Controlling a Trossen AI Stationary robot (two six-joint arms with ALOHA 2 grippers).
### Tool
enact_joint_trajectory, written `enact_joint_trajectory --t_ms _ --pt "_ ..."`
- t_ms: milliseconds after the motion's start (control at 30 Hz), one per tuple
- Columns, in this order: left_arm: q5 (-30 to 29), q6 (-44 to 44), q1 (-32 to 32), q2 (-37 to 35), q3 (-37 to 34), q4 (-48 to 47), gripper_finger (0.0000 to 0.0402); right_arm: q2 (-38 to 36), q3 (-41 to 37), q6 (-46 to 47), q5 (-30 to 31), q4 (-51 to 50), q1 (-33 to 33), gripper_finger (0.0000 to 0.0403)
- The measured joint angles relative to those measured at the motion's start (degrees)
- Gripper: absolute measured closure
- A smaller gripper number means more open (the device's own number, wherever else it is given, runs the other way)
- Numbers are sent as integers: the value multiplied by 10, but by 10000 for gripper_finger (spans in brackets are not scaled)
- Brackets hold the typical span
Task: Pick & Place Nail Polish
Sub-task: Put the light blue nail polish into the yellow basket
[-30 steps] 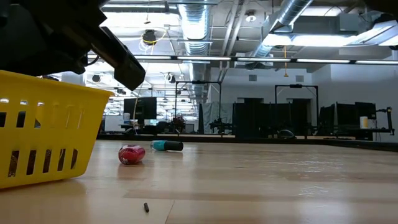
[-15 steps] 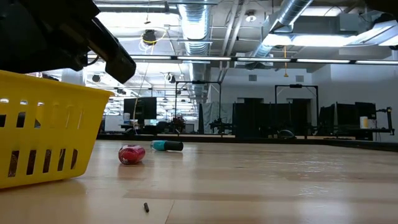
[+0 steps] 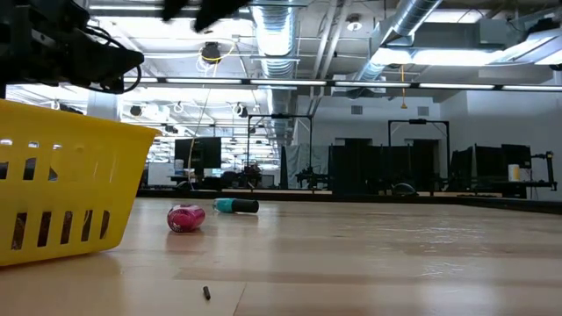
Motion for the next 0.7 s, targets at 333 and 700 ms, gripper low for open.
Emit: enact_joint_trajectory --t_ms 333,700 --pt "0 0 0 0 0 0 401 -48 -6 101 24 -299 -18 199" --pt "0 0 0 0 0 0 401 -47 -187 166 3 -114 -21 191"
